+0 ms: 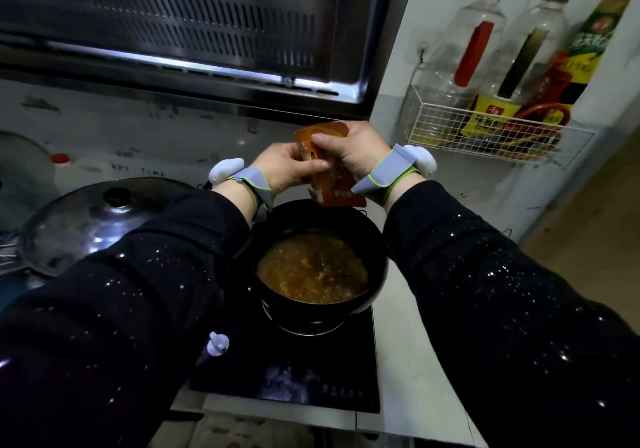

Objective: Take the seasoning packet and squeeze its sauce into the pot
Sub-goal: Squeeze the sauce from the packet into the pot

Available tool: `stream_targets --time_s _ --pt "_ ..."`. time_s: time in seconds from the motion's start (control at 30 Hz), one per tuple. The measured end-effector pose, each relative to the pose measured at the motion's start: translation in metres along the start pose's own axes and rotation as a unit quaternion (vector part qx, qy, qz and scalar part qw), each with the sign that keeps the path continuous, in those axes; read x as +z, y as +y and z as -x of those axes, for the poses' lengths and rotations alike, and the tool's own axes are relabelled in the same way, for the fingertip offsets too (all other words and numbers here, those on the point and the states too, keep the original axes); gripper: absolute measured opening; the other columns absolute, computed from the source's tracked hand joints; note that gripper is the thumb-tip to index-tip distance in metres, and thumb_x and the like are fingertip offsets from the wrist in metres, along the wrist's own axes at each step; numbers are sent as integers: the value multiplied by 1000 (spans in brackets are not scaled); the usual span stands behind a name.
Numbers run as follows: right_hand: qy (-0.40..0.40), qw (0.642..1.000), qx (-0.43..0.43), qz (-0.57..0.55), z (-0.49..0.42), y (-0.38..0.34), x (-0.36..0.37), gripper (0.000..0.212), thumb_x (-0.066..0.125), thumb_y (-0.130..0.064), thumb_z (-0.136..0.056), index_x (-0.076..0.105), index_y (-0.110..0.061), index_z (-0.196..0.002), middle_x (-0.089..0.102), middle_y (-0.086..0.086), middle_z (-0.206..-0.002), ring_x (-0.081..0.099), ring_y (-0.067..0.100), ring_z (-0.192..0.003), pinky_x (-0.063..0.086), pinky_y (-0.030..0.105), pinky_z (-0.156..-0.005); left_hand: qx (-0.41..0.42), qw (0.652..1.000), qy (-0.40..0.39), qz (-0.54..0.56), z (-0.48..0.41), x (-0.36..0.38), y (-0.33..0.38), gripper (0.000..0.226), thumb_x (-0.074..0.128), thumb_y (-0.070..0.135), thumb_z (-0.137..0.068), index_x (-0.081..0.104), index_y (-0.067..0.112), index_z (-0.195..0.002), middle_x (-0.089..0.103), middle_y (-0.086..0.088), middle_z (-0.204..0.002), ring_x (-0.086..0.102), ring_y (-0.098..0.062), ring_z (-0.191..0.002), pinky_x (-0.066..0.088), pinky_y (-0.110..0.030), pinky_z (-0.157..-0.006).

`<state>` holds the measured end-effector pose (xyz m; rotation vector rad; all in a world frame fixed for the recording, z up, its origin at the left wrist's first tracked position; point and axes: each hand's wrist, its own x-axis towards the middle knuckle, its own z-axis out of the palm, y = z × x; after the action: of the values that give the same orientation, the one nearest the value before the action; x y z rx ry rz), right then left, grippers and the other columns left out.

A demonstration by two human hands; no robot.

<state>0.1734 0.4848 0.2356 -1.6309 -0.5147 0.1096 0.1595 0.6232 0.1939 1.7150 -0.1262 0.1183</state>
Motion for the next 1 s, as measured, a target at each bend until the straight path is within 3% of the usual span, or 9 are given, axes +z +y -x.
stream_targets --time_s 0.13,0.3,0.4,0.47,0.57,0.7,0.77,0.9,1.0 --pt "-3 1000 7 0 2 -3 0 23 67 -1 -77 64 5 -99 66 11 -79 62 27 -80 52 46 -87 34 996 32 -80 -6 -4 -2 11 75 22 -74 67 23 -67 68 18 -57 62 6 -58 52 -12 -61" --pt "61 997 7 48 4 1 2 22 81 -5 -60 67 -13 -76 68 14 -82 65 27 -79 56 51 -84 45 990 80 -106 -12 1 -5 13 74 13 -72 65 20 -65 67 -5 -75 61 -16 -74 54 -41 -83" --pt "45 998 -2 40 2 0 -3 19 75 1 -66 66 -15 -71 70 2 -66 66 15 -65 59 34 -71 54 993 26 -103 -12 2 -5 7 70 17 -80 66 14 -74 69 -6 -78 63 -16 -77 54 -35 -82" --pt "16 1000 -9 21 2 -3 -5 23 70 8 -69 67 -15 -73 70 -6 -55 65 6 -56 56 20 -58 55 993 -17 -106 -11 0 -3 7 67 19 -83 68 14 -80 71 7 -70 65 -3 -70 55 -19 -73" --pt "-5 1000 -18 13 2 -7 -8 26 66 10 -71 69 -16 -71 70 -8 -55 66 4 -56 53 17 -53 52 989 -19 -137 -12 -2 1 18 66 25 -84 70 9 -90 70 2 -77 64 -2 -67 52 -11 -68" --pt "3 999 -13 30 0 -6 -11 18 69 8 -69 70 -3 -84 70 -5 -59 66 8 -59 55 20 -59 49 977 -23 -208 -8 -2 1 18 66 34 -82 65 25 -66 64 10 -69 57 4 -63 39 1 -56" --pt "9 999 -10 44 0 -4 -12 18 70 7 -69 69 -5 -82 70 -7 -57 65 6 -59 54 18 -59 57 969 -22 -238 -8 -1 -3 21 67 35 -81 61 30 -61 62 13 -66 55 5 -61 36 0 -53" --pt "24 999 -4 40 -2 -1 -15 19 72 6 -67 69 -11 -74 69 -7 -55 65 9 -57 55 24 -62 72 965 -23 -253 -7 2 -8 8 70 29 -79 69 21 -79 68 1 -78 62 -10 -72 46 -16 -69" --pt "27 999 -8 31 -4 -3 -15 21 72 5 -68 68 -15 -70 69 -7 -53 65 7 -56 55 21 -60 74 962 -8 -264 -8 3 -7 7 75 25 -75 69 23 -77 68 2 -77 62 -11 -71 45 -19 -69"
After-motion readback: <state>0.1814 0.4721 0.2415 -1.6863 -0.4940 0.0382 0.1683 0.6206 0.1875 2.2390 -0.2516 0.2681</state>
